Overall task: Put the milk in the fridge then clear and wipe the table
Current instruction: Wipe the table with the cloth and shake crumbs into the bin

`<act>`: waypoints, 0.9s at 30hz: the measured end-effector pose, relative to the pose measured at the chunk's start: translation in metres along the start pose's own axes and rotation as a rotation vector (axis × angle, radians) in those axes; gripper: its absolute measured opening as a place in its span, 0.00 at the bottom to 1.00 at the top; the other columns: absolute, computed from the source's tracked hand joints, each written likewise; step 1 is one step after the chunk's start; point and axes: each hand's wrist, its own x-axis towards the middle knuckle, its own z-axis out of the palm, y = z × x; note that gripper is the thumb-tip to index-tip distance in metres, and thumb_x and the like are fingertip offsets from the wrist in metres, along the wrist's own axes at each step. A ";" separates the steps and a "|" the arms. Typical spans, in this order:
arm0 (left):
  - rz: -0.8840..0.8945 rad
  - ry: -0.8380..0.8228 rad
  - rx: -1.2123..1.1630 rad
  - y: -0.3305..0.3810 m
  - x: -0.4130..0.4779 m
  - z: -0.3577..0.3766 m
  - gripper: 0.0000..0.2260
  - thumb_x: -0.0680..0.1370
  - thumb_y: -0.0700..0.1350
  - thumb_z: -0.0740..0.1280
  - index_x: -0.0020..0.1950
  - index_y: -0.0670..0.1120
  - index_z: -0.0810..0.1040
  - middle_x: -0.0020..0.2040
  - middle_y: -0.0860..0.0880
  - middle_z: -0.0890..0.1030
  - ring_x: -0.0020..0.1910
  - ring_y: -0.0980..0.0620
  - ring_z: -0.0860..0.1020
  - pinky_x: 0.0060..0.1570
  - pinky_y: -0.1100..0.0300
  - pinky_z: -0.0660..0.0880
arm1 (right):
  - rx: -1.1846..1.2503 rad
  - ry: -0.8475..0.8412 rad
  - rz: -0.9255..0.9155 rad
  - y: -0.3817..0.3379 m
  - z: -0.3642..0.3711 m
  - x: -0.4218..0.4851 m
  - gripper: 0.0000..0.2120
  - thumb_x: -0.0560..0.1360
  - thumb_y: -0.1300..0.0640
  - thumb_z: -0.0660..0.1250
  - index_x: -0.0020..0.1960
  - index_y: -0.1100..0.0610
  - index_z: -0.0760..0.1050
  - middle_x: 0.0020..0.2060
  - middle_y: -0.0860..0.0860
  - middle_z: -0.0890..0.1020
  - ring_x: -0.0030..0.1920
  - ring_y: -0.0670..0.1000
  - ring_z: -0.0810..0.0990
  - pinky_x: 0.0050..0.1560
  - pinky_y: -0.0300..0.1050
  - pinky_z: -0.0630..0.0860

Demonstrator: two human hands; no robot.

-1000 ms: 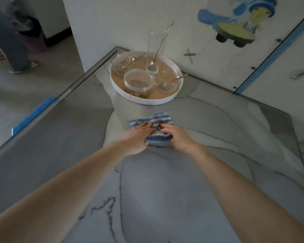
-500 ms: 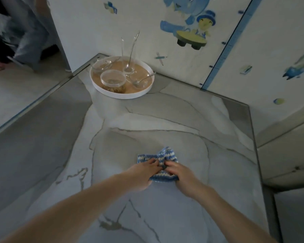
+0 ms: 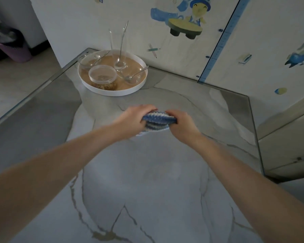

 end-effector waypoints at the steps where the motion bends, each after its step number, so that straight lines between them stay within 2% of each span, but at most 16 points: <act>1: 0.019 0.038 0.041 -0.009 0.008 -0.004 0.15 0.72 0.36 0.58 0.57 0.40 0.75 0.50 0.43 0.78 0.48 0.48 0.74 0.47 0.57 0.69 | -0.019 0.006 -0.036 -0.001 0.002 0.016 0.16 0.66 0.74 0.57 0.43 0.60 0.77 0.38 0.60 0.77 0.42 0.53 0.74 0.36 0.41 0.58; 4: -0.050 0.009 0.215 -0.039 0.024 -0.002 0.19 0.74 0.35 0.59 0.64 0.42 0.71 0.61 0.41 0.75 0.60 0.42 0.72 0.58 0.53 0.68 | -0.130 -0.059 -0.062 0.010 0.022 0.057 0.14 0.67 0.69 0.57 0.49 0.65 0.77 0.47 0.64 0.80 0.50 0.58 0.77 0.37 0.40 0.57; 6: -0.110 -0.136 0.328 -0.056 0.029 0.014 0.24 0.76 0.36 0.61 0.72 0.43 0.62 0.73 0.43 0.64 0.72 0.45 0.61 0.69 0.57 0.57 | -0.205 -0.146 -0.031 0.028 0.041 0.073 0.14 0.68 0.67 0.58 0.51 0.66 0.76 0.51 0.64 0.79 0.53 0.59 0.77 0.41 0.42 0.63; 8: -0.136 -0.278 0.358 -0.063 0.033 0.035 0.28 0.78 0.39 0.60 0.75 0.44 0.52 0.77 0.46 0.52 0.76 0.48 0.50 0.72 0.58 0.49 | -0.258 -0.261 -0.034 0.047 0.053 0.074 0.13 0.71 0.68 0.60 0.53 0.64 0.77 0.55 0.62 0.79 0.58 0.60 0.76 0.53 0.47 0.71; 10: -0.159 -0.364 0.355 -0.064 0.037 0.052 0.28 0.79 0.39 0.58 0.76 0.44 0.48 0.77 0.47 0.49 0.76 0.50 0.49 0.72 0.57 0.51 | -0.291 -0.358 -0.055 0.059 0.055 0.065 0.13 0.75 0.65 0.60 0.58 0.63 0.76 0.62 0.60 0.76 0.63 0.58 0.73 0.62 0.51 0.70; 13: -0.125 -0.401 0.352 -0.057 0.057 0.072 0.27 0.79 0.36 0.56 0.75 0.45 0.50 0.77 0.47 0.49 0.76 0.49 0.52 0.72 0.54 0.56 | -0.282 -0.383 -0.025 0.072 0.036 0.050 0.19 0.75 0.58 0.54 0.62 0.62 0.73 0.69 0.57 0.68 0.69 0.55 0.67 0.67 0.45 0.63; 15: -0.066 -0.438 0.363 -0.050 0.071 0.083 0.26 0.79 0.35 0.56 0.75 0.45 0.52 0.77 0.45 0.50 0.76 0.48 0.51 0.72 0.53 0.56 | -0.248 -0.362 0.022 0.078 0.022 0.043 0.28 0.67 0.54 0.50 0.62 0.63 0.73 0.70 0.58 0.68 0.70 0.55 0.66 0.66 0.42 0.61; 17: -0.030 -0.462 0.371 -0.039 0.084 0.096 0.26 0.78 0.35 0.56 0.75 0.44 0.53 0.77 0.44 0.52 0.76 0.47 0.52 0.71 0.52 0.57 | -0.228 -0.345 0.060 0.088 0.010 0.034 0.31 0.63 0.54 0.49 0.62 0.63 0.73 0.68 0.59 0.69 0.69 0.56 0.67 0.65 0.41 0.61; 21: 0.047 -0.465 0.353 -0.008 0.084 0.122 0.24 0.78 0.35 0.57 0.74 0.43 0.56 0.75 0.44 0.56 0.75 0.48 0.55 0.66 0.58 0.58 | -0.235 -0.369 0.137 0.109 -0.012 0.002 0.31 0.64 0.55 0.50 0.62 0.64 0.73 0.68 0.61 0.69 0.69 0.57 0.67 0.64 0.39 0.59; 24: 0.110 -0.532 0.301 0.008 0.071 0.136 0.23 0.77 0.36 0.59 0.72 0.42 0.60 0.74 0.42 0.59 0.74 0.47 0.58 0.69 0.54 0.60 | -0.264 -0.424 0.181 0.120 -0.019 -0.026 0.23 0.70 0.57 0.54 0.61 0.65 0.74 0.66 0.61 0.72 0.68 0.58 0.69 0.61 0.40 0.62; 26: 0.113 -0.575 0.279 0.024 0.059 0.142 0.24 0.77 0.37 0.60 0.72 0.42 0.59 0.75 0.43 0.58 0.74 0.46 0.58 0.69 0.52 0.61 | -0.213 -0.435 0.194 0.123 -0.022 -0.046 0.20 0.71 0.58 0.56 0.57 0.67 0.76 0.60 0.63 0.76 0.64 0.59 0.72 0.57 0.37 0.62; 27: 0.100 -0.599 0.279 0.034 0.051 0.145 0.25 0.77 0.37 0.60 0.73 0.42 0.58 0.75 0.43 0.56 0.75 0.46 0.57 0.68 0.51 0.62 | -0.212 -0.439 0.198 0.123 -0.024 -0.057 0.19 0.73 0.59 0.58 0.57 0.68 0.76 0.61 0.64 0.75 0.64 0.59 0.71 0.57 0.36 0.61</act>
